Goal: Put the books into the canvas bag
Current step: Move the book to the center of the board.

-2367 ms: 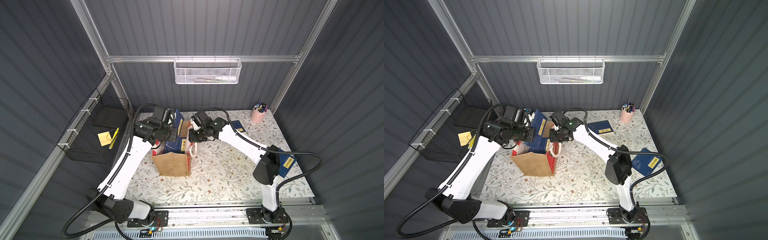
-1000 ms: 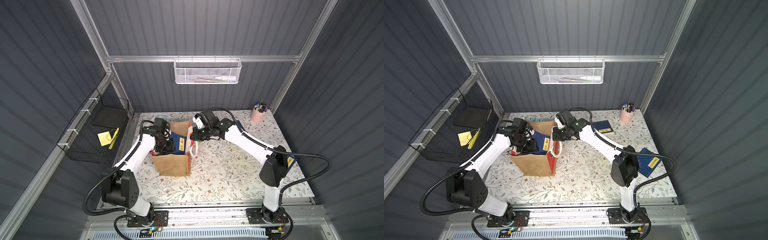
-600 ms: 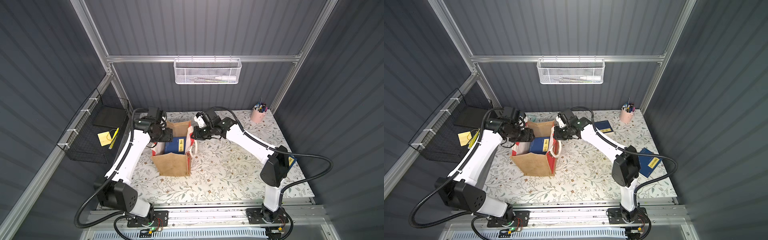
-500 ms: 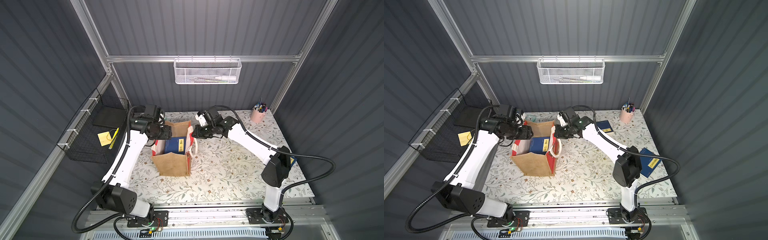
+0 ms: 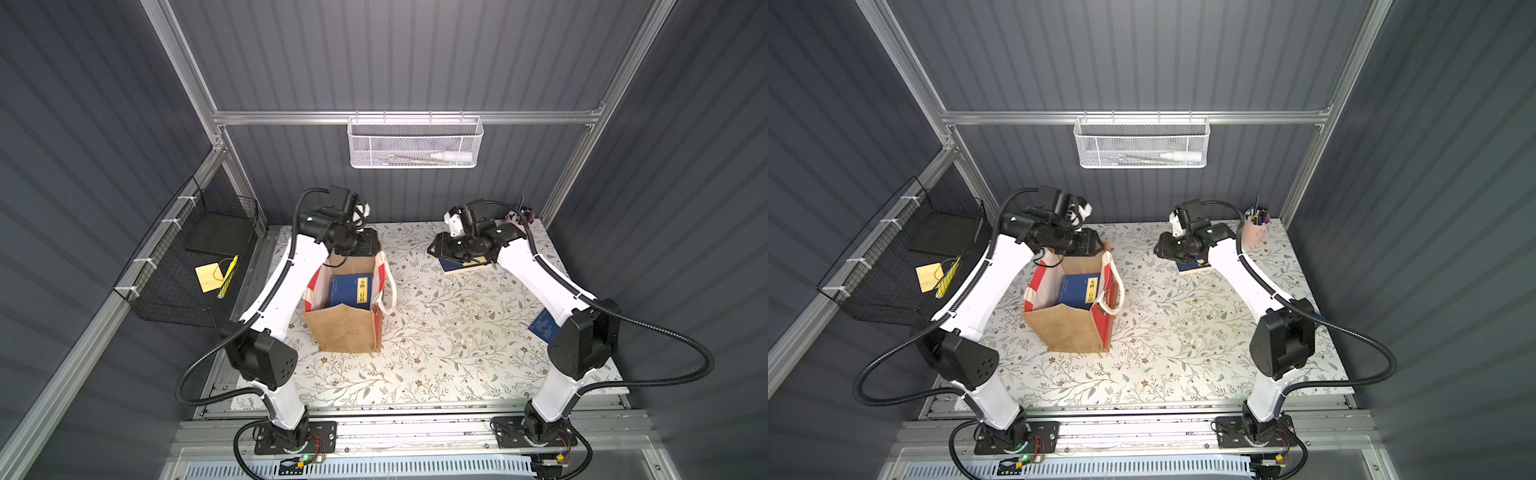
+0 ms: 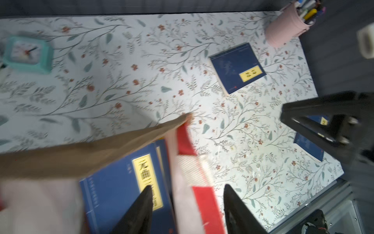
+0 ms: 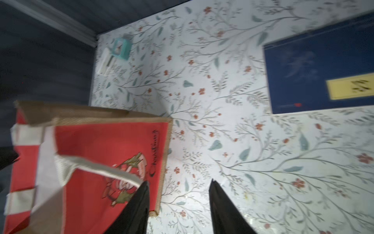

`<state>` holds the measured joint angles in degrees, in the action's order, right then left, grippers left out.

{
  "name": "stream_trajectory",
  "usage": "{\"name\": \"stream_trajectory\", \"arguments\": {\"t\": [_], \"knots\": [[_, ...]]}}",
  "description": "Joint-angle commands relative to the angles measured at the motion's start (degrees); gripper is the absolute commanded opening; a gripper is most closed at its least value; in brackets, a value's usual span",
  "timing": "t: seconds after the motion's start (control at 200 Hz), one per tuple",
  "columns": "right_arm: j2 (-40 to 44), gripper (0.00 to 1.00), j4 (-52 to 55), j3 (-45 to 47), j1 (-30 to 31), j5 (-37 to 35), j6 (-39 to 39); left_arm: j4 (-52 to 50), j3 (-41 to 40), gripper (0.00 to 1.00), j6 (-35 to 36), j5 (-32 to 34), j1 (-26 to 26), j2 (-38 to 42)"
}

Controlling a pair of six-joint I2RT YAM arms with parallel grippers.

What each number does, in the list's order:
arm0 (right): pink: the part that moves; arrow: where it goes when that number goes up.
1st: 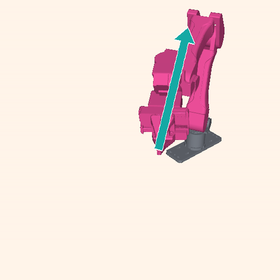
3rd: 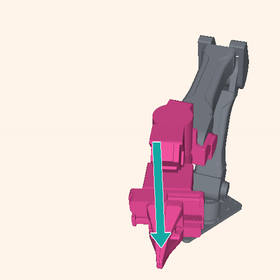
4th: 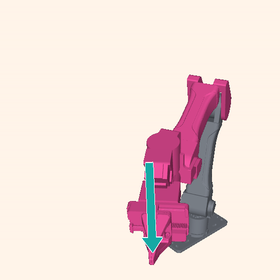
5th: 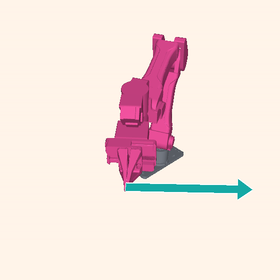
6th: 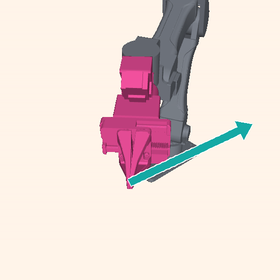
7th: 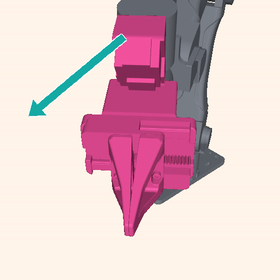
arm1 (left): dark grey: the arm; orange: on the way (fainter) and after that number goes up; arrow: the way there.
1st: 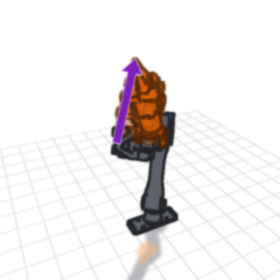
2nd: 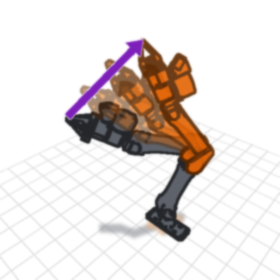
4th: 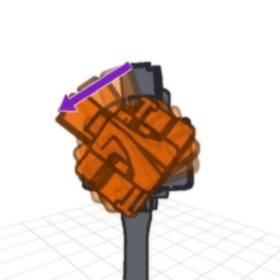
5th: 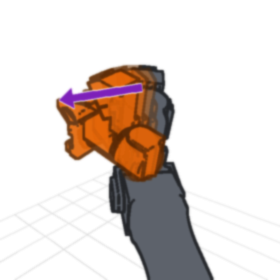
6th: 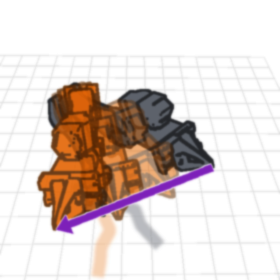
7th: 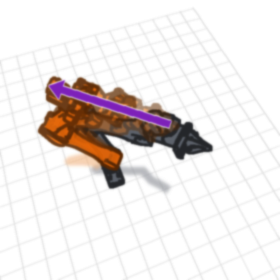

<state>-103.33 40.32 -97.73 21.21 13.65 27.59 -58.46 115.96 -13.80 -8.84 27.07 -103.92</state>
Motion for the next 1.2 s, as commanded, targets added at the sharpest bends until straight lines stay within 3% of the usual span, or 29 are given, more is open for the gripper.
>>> {"name": "stream_trajectory", "arguments": {"t": [0.0, 0.225, 0.39, 0.605, 0.981, 1.196], "knots": [[-3.4, 0.56, 2.3, -0.5, -4.1, -4.6, -3.2, 1.9, 6.0, 0.56, 0.0, 0.4, 4.0, -5.3], [-15.7, 0.59, 3.8, -10.4, -10.5, -7.5, -5.2, 5.8, 16.2, 0.56, 2.7, 3.2, 10.3, -19.3], [-26.4, 0.62, 7.2, -23.7, -12.9, -10.5, -6.7, 9.0, 23.7, 0.59, 3.9, 2.1, 10.5, -30.3], [-38.6, 0.68, 8.7, -39.0, -15.6, -13.9, -5.7, 18.1, 25.3, 0.63, 5.0, 0.2, 10.4, -38.5], [-48.4, 0.71, 1.2, -46.2, -19.6, -14.0, -1.7, 21.5, 23.1, 0.64, 3.4, -4.5, 8.0, -41.9], [-51.4, 0.71, -1.4, -46.5, -19.8, -8.2, -1.5, 22.1, 20.4, 0.65, 2.8, -5.7, 7.1, -41.3]]}}
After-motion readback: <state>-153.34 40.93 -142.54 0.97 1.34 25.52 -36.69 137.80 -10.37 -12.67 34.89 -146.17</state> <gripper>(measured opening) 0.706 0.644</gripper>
